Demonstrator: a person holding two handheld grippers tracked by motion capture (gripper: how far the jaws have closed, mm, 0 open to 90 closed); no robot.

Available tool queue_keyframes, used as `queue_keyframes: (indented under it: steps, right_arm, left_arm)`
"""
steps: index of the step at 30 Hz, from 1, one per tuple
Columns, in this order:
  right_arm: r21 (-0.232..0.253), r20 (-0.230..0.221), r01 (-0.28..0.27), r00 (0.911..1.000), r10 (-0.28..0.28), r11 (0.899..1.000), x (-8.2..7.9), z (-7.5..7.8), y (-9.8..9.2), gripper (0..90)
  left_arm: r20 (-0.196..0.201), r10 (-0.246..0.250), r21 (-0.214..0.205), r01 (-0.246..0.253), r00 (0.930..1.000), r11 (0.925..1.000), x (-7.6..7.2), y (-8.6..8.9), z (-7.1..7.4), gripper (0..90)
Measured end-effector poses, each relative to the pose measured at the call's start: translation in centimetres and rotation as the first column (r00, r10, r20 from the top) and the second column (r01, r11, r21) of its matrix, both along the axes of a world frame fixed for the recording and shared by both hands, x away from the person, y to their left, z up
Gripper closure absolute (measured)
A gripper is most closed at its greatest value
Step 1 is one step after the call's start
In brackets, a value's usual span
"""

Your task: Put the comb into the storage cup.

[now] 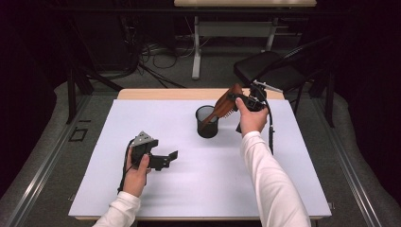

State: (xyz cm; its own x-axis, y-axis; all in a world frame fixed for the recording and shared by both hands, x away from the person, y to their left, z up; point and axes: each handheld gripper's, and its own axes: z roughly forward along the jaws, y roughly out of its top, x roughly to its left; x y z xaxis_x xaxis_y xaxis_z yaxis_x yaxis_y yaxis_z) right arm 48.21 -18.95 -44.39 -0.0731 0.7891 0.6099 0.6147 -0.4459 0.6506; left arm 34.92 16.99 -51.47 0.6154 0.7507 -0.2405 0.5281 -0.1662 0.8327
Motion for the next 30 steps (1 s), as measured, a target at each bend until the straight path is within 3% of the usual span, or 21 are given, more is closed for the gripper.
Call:
queue_keyframes:
  steps: [30]
  right_arm:
    - [-0.053, 0.028, -0.006, 0.9996, 0.008, 0.999, -0.19, 0.01, 0.67, 47.9]
  left_arm:
    - [-0.004, -0.004, 0.002, 0.004, 1.0000, 1.0000, 0.01, -0.04, -0.05, 1.2]
